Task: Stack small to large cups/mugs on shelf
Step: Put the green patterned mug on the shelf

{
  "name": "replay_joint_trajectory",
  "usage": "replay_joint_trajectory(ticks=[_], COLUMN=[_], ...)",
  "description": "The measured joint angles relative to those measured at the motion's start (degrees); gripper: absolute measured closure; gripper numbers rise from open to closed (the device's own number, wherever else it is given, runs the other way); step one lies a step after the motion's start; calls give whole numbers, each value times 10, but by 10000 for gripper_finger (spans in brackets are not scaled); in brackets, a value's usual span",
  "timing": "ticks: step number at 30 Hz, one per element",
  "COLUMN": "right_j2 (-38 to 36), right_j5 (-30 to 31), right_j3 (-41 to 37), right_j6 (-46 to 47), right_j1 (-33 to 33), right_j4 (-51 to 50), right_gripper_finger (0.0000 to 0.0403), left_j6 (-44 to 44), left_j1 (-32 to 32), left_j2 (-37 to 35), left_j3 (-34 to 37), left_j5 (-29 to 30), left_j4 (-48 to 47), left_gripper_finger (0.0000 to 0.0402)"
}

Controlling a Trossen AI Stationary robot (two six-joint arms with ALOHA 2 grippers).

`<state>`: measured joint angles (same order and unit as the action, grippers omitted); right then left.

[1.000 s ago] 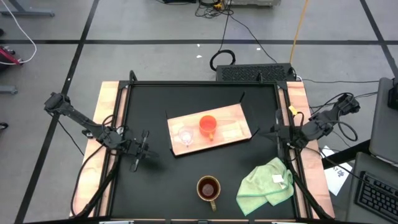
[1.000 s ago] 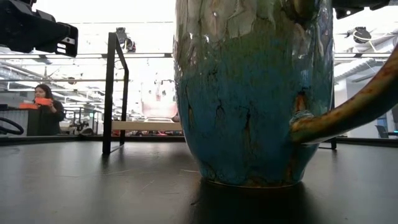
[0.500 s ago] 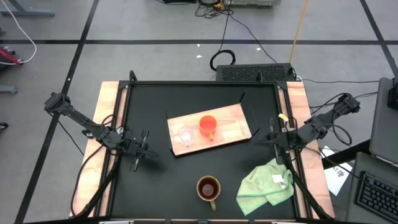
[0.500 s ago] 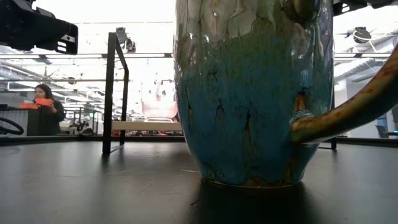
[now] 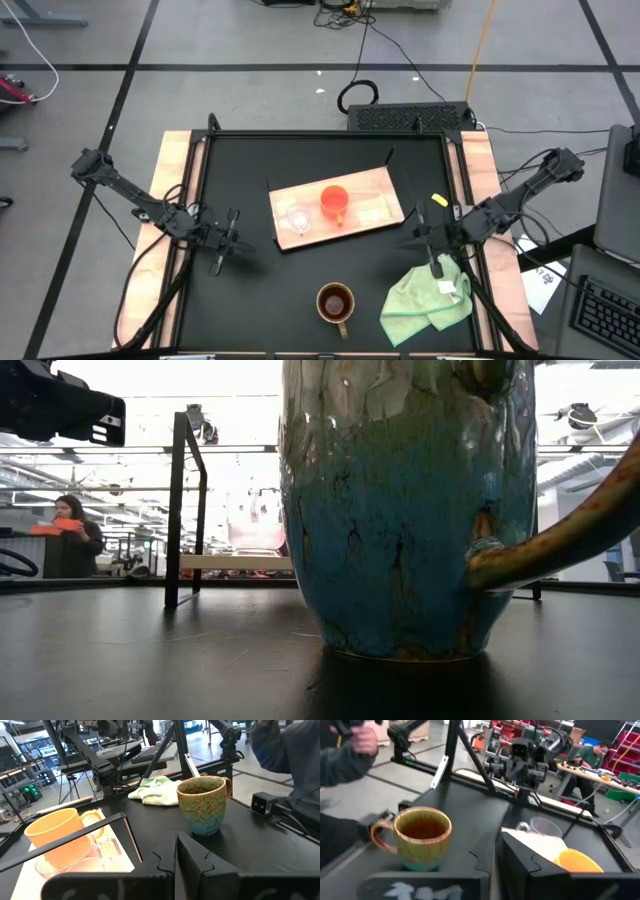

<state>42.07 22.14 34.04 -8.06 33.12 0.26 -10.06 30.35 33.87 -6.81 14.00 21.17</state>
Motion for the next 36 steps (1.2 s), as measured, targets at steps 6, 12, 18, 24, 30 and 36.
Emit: replay_joint_trajectory(ticks=[6, 12, 18, 24, 30, 36], right_j2=[99, 201, 291, 371, 434, 502], right_j5=[-2, -4, -27, -71, -137, -199], right_j3=[63, 154, 248, 321, 370, 447], right_j6=[33, 64, 91, 119, 133, 134], right_j1=[0, -9, -9, -25, -70, -99], right_j4=[-23, -97, -172, -238, -267, -321], right_gripper_finger=[318, 262, 223, 205, 204, 204], left_j6=[3, 3, 6, 12, 12, 17], left_j1=[0, 0, 0, 0, 0, 0], left_j2=[0, 0, 0, 0, 0, 0], left_j3=[0, 0, 0, 0, 0, 0], left_j5=[0, -2, -9, -14, -20, -20], left_j4=[-4, -6, -16, -22, -22, -35], left_gripper_finger=[382, 382, 382, 382, 382, 382])
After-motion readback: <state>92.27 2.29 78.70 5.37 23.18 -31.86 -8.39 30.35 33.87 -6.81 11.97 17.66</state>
